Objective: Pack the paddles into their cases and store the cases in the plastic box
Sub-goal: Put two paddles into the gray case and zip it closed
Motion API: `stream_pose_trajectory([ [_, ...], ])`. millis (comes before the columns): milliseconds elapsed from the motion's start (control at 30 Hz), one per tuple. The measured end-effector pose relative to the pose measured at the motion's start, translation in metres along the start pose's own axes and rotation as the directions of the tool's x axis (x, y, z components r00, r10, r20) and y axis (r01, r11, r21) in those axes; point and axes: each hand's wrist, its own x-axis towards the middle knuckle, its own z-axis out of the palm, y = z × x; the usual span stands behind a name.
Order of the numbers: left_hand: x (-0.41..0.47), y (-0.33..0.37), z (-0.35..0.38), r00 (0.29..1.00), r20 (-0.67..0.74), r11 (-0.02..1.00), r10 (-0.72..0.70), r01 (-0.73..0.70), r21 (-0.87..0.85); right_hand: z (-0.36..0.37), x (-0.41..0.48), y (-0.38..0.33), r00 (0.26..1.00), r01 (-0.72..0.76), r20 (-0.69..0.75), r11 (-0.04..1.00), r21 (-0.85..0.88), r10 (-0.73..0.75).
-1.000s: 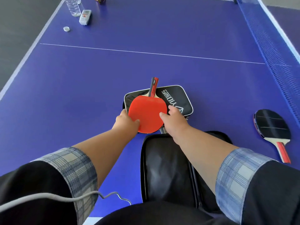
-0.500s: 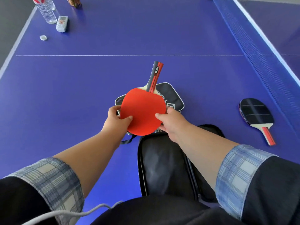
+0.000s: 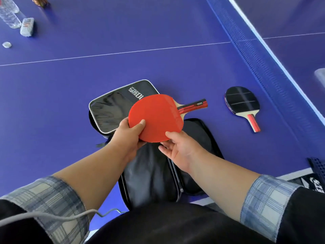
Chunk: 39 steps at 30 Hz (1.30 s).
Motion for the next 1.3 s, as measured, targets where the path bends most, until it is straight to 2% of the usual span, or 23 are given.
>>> stream_pose_trajectory([
  [67,0.001,-0.009,0.014,1.000,0.000,0.997,0.003,-0.003,0.077,-0.027,-0.020,-0.006,0.994,-0.094,-0.069,0.972,-0.213,0.081],
  [100,0.001,-0.011,0.021,1.000,-0.003,0.993,0.007,-0.006,0.115,-0.040,-0.032,-0.011,0.986,-0.166,-0.083,0.897,-0.410,0.145],
  [133,0.002,-0.012,0.026,1.000,-0.002,0.989,0.010,-0.009,0.145,-0.051,-0.042,-0.016,0.980,-0.192,-0.084,0.757,-0.625,0.179],
  [167,0.002,-0.013,0.032,1.000,0.007,0.984,0.013,-0.014,0.180,-0.061,-0.051,-0.022,0.989,-0.136,-0.071,0.588,-0.798,0.132],
  [200,0.003,-0.014,0.037,1.000,0.019,0.975,0.018,-0.022,0.222,-0.071,-0.056,-0.028,1.000,-0.021,-0.028,0.425,-0.905,-0.010],
  [233,0.004,-0.014,0.041,0.999,0.033,0.964,0.020,-0.028,0.265,-0.080,-0.060,-0.036,0.978,0.096,0.038,0.287,-0.953,-0.203],
  [300,0.005,-0.015,0.051,0.997,0.076,0.948,-0.005,-0.019,0.319,-0.094,-0.063,-0.057,0.821,0.267,0.165,0.112,-0.957,-0.546],
  [333,0.006,-0.016,0.056,0.993,0.115,0.942,-0.031,-0.009,0.334,-0.101,-0.060,-0.067,0.744,0.303,0.197,0.060,-0.951,-0.639],
  [367,0.006,-0.016,0.061,0.985,0.160,0.938,-0.062,0.002,0.348,-0.110,-0.055,-0.077,0.727,0.298,0.190,0.054,-0.953,-0.659],
  [400,0.007,-0.016,0.066,0.974,0.207,0.933,-0.095,0.015,0.359,-0.117,-0.049,-0.086,0.775,0.268,0.148,0.108,-0.957,-0.614],
  [467,0.006,-0.016,0.076,0.947,0.280,0.918,-0.158,0.036,0.395,-0.128,-0.035,-0.094,0.903,0.195,0.059,0.284,-0.939,-0.427],
  [533,0.004,-0.019,0.084,0.937,0.300,0.900,-0.178,0.032,0.434,-0.135,-0.024,-0.093,0.952,0.186,0.059,0.416,-0.890,-0.299],
  [600,0.003,-0.024,0.090,0.959,0.256,0.907,-0.126,0.007,0.422,-0.141,-0.014,-0.086,0.969,0.185,0.042,0.597,-0.781,-0.245],
  [667,0.002,-0.031,0.095,0.990,0.129,0.933,-0.054,0.004,0.360,-0.142,-0.008,-0.077,0.979,0.142,-0.025,0.763,-0.630,-0.203],
  [733,0.000,-0.043,0.097,0.999,-0.009,0.954,-0.032,0.034,0.299,-0.142,-0.004,-0.068,0.977,0.097,-0.118,0.860,-0.501,-0.179],
  [833,-0.009,-0.068,0.098,0.997,0.010,0.934,-0.074,0.066,0.351,-0.144,0.000,-0.051,0.969,0.060,-0.207,0.938,-0.340,-0.137],
  [900,-0.015,-0.080,0.095,0.993,0.044,0.876,-0.113,0.079,0.475,-0.148,0.002,-0.041,0.964,0.038,-0.241,0.955,-0.294,-0.112],
  [1000,-0.013,-0.082,0.095,0.996,0.053,0.703,-0.078,0.018,0.711,-0.153,0.005,-0.030,0.931,0.047,-0.323,0.935,-0.351,-0.167],
  [1067,-0.010,-0.079,0.100,0.998,0.045,0.547,-0.051,-0.010,0.837,-0.156,0.006,-0.026,0.901,0.026,-0.348,0.831,-0.555,-0.261],
  [1133,-0.007,-0.076,0.106,0.998,0.021,0.451,-0.059,0.008,0.893,-0.157,0.007,-0.025,0.892,-0.005,-0.314,0.687,-0.726,-0.326],
  [1200,-0.007,-0.075,0.113,0.997,-0.016,0.388,-0.069,0.042,0.921,-0.156,0.008,-0.027,0.889,-0.025,-0.299,0.615,-0.788,-0.347],
  [1300,-0.006,-0.076,0.119,0.997,-0.042,0.331,-0.071,0.064,0.941,-0.151,0.011,-0.029,0.888,-0.031,-0.284,0.569,-0.822,-0.362],
])
